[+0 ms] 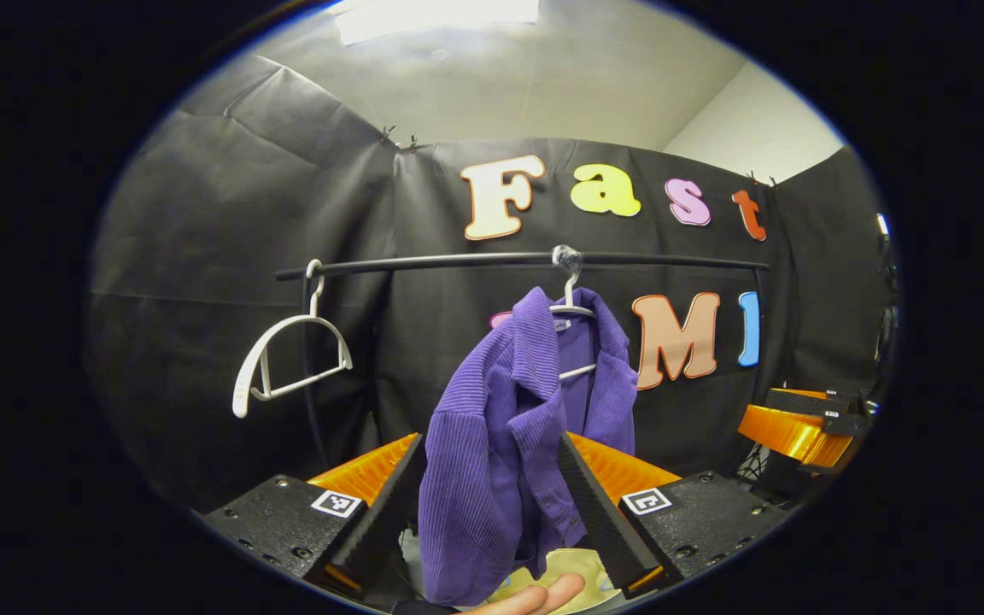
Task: Grasp the clothes on the hanger with both hands and then place them into the laundry hamper below.
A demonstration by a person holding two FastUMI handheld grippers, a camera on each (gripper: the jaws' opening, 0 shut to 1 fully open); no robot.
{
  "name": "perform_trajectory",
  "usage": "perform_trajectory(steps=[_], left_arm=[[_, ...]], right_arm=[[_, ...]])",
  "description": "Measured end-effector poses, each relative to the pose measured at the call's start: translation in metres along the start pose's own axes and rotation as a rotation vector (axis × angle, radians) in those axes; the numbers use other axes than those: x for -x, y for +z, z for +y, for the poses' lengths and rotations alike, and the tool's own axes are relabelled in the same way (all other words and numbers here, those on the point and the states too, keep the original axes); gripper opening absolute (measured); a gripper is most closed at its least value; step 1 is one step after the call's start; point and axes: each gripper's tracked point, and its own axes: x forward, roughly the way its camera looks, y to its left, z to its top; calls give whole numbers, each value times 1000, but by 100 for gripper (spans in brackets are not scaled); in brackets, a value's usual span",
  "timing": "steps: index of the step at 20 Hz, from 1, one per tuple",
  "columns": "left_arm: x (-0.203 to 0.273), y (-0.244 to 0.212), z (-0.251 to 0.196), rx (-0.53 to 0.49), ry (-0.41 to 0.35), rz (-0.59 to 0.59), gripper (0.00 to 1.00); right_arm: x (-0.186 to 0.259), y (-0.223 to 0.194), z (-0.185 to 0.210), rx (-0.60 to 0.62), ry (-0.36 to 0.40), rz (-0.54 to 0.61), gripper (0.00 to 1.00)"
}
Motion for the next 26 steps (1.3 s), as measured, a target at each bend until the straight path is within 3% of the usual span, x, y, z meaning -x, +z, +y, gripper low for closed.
perform_trajectory(steps=[3,6,9,10,11,18,22,23,26], left_arm=[[-5,-17,-8,9,16,4,93],[-8,-42,-17,17,37,26,94],[-22,-63,-31,16,31,75,93],[-29,-67,-33,19,37,88,93],[-36,-71,-34,23,41,99,95],[-77,-83,-54,35,48,117,96],[-85,-78,-71,66,31,101,95],[-90,-72,-71,61,24,65,92],[-107,-82,-59,33,56,63,63]], right_arm=[[-20,-15,-1,-31,0,34,99],[-47,-19,2,66,0,6,99],[-82,-44,14,68,57,32,99],[-94,-50,12,62,69,37,94],[-108,-57,10,59,73,46,99],[-182,-90,4,50,67,65,99],[-211,-85,-1,34,60,61,99],[-217,-84,1,28,57,60,99],[-237,-79,3,13,56,51,99]])
